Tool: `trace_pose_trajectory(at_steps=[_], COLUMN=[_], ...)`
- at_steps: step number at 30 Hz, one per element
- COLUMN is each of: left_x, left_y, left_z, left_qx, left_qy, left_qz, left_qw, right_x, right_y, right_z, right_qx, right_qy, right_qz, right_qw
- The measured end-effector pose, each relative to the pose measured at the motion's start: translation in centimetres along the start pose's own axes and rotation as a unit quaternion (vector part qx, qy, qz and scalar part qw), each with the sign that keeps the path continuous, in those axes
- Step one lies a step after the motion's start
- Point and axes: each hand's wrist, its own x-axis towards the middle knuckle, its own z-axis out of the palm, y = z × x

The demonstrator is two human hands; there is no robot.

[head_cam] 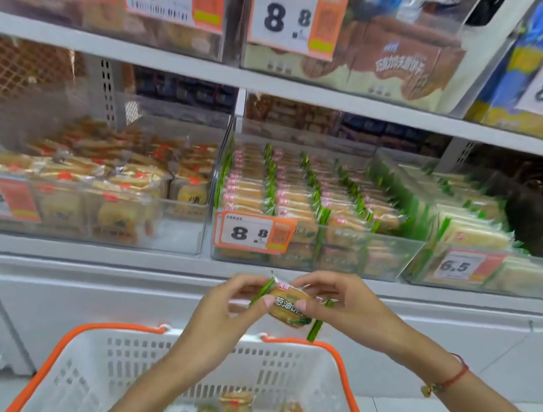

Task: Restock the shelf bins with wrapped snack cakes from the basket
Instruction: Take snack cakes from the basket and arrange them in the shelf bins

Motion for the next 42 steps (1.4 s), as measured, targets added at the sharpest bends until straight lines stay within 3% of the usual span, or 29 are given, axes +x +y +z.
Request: trace_pose_trajectory(at_steps=[4, 7, 10, 12, 18, 23, 26, 28, 35, 42], left_x=[2.4, 5.1, 6.7, 7.3, 8.0, 8.1, 8.1, 8.1, 8.1, 8.1], left_y=[2.2, 3.0, 3.6, 3.9, 4.0, 3.8, 3.9, 3.9, 4.1, 4.7], left_z=[-2.2, -4.2, -5.1, -5.3, -5.3, -5.4, -5.5, -5.6, -5.5, -5.8], left_qx=[0.157, 0.289, 0.366, 0.397, 0.400, 0.377, 0.381, 0.387, 0.387, 0.402], left_qy=[0.195, 0.215, 0.209, 0.217, 0.230, 0.213, 0.206, 0.201, 0.192, 0.174], left_qz=[0.113, 0.121, 0.072, 0.059, 0.066, 0.091, 0.107, 0.116, 0.118, 0.100], left_qw=[0.961, 0.925, 0.904, 0.890, 0.885, 0.897, 0.895, 0.892, 0.894, 0.893], right_x=[0.0, -0.5, -0.9, -0.4, 3.8, 5.9, 5.9, 5.9, 6.2, 5.7], right_y=[-1.1, -1.2, -1.1, -1.2, -1.5, -0.6, 0.6, 1.1, 1.6, 0.0], right_z=[-4.0, -8.4, -12.0, -13.9, -15.4, -15.0, -14.5, -14.2, -13.9, -14.6], right_qx=[-0.063, -0.165, -0.280, -0.332, -0.443, -0.457, -0.552, -0.577, -0.549, -0.500], right_qy=[0.152, 0.328, 0.384, 0.365, 0.131, 0.162, 0.181, 0.181, 0.177, 0.083], right_qz=[-0.072, -0.056, -0.004, 0.009, 0.089, 0.056, 0.031, 0.026, 0.044, 0.098], right_qw=[0.984, 0.929, 0.880, 0.870, 0.883, 0.873, 0.813, 0.796, 0.816, 0.856])
